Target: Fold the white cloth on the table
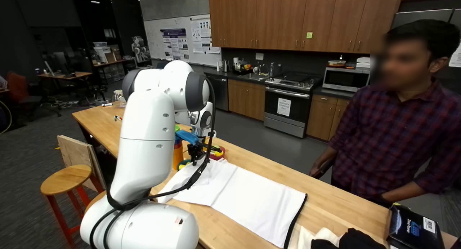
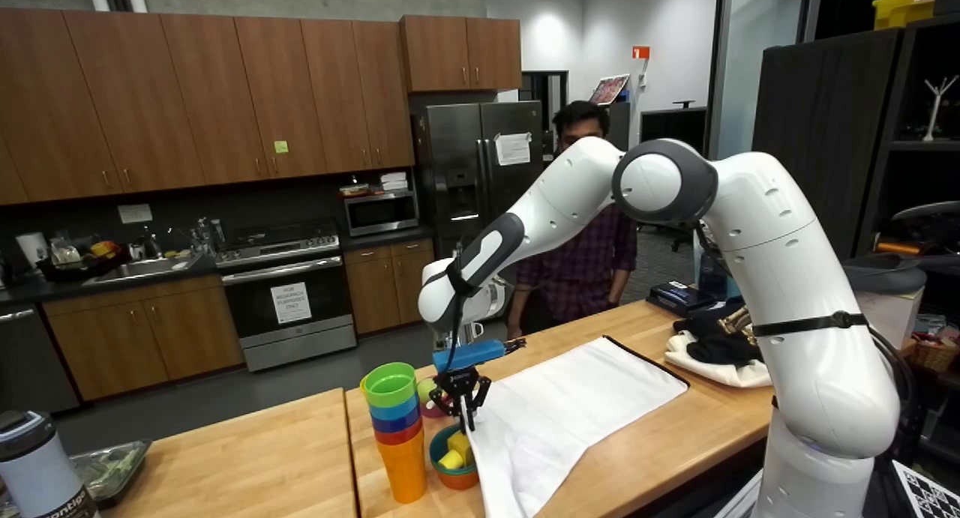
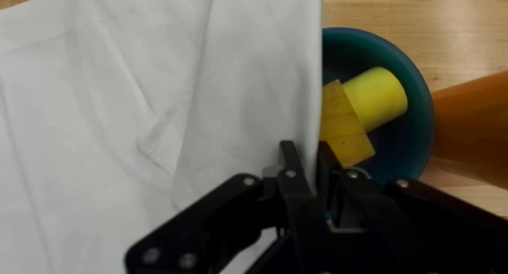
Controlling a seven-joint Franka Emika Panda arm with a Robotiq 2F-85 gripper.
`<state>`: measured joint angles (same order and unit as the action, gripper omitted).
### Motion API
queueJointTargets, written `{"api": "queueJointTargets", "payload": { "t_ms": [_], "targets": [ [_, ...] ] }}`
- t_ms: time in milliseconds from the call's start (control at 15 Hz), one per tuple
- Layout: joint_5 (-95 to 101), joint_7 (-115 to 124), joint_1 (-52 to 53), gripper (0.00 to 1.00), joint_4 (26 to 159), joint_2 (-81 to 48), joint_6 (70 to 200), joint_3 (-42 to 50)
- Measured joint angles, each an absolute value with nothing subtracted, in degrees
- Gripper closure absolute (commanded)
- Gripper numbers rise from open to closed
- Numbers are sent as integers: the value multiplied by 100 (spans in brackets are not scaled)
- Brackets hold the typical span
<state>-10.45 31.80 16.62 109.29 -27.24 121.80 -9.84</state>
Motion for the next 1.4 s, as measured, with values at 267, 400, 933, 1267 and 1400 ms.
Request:
{"api": "queueJointTargets", "payload": {
  "t_ms": [267,400,933,1267,1400],
  "targets": [
    [-1123,3179,1617,100,10933,-2724,12158,-946],
    [-1194,3151,1600,100,10936,-2724,12147,-943],
    [-751,3018,1451,100,11214,-2023,11206,-480],
    [101,3552,1162,100,11657,-860,10364,-164],
    [396,3749,1000,100,11794,-480,10020,-129]
  ]
}}
